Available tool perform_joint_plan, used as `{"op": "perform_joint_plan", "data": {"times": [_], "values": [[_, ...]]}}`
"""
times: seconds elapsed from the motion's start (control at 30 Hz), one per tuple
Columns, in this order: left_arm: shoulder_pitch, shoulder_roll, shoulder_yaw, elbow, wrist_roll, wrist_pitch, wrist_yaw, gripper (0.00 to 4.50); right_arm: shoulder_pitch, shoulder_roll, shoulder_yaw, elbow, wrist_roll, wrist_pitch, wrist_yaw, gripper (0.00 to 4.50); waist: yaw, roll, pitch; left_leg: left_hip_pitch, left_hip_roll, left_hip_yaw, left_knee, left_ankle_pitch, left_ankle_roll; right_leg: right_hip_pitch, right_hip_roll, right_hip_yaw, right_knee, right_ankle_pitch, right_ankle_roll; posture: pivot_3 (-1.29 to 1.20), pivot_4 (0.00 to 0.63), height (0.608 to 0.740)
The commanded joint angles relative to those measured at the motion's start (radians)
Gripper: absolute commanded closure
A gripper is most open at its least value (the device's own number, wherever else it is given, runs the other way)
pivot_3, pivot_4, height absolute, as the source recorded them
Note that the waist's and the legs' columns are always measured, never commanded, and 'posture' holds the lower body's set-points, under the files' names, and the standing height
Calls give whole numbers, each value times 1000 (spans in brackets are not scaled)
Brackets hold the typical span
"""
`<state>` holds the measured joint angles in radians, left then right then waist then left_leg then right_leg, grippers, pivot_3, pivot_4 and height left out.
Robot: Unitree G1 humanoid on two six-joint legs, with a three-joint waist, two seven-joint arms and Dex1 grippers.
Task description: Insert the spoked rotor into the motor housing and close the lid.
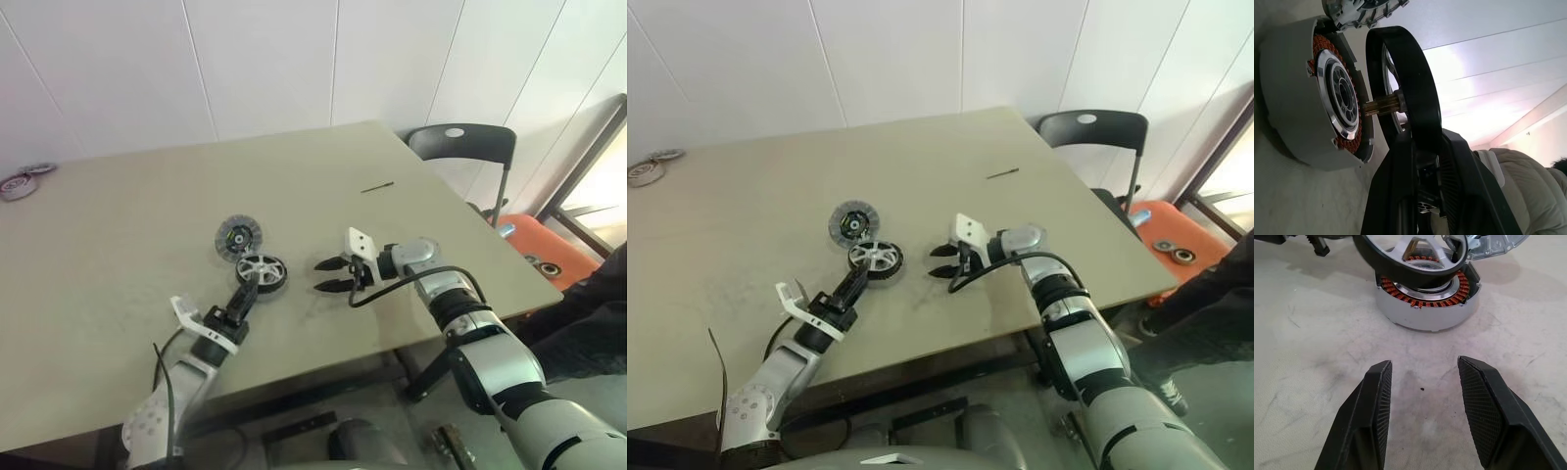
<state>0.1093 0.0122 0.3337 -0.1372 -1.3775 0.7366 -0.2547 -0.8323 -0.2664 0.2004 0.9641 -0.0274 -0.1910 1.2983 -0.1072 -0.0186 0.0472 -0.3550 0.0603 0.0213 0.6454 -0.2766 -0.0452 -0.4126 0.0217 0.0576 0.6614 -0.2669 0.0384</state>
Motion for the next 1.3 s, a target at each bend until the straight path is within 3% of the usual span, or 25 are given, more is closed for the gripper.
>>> {"op": "perform_joint_plan", "data": {"times": [0.03, 0.73, 1.13, 1.3], "values": [[-16, 9, 17, 3, 0, -19, -1, 4131, -21, -2, -5, -20, 6, -14, -7, 2242, 1, 0, 0, 0, 0, 0, 0, 0, 0, 0, 0, 0, 0, 0, 0, 0, 0, 740], [-20, 16, 2, 16, 60, -33, -16, 4131, -16, -11, -5, -33, 8, -11, -15, 2242, 1, 0, 0, 0, 0, 0, 0, 0, 0, 0, 0, 0, 0, 0, 0, 0, 0, 740], [-28, 19, 1, 36, 83, -21, -23, 201, -15, -12, -6, -32, 8, -10, -18, 2242, 4, 0, 0, 0, 0, 0, 0, 0, 0, 0, 0, 0, 0, 0, 0, 0, 0, 740], [-14, 24, 7, 29, 69, -5, -20, 201, -15, -14, -6, -31, 7, -11, -21, 2242, 4, 0, 0, 1, -1, -1, 1, 0, 0, 2, 0, 0, 0, 0, 0, 0, 0, 740]]}}
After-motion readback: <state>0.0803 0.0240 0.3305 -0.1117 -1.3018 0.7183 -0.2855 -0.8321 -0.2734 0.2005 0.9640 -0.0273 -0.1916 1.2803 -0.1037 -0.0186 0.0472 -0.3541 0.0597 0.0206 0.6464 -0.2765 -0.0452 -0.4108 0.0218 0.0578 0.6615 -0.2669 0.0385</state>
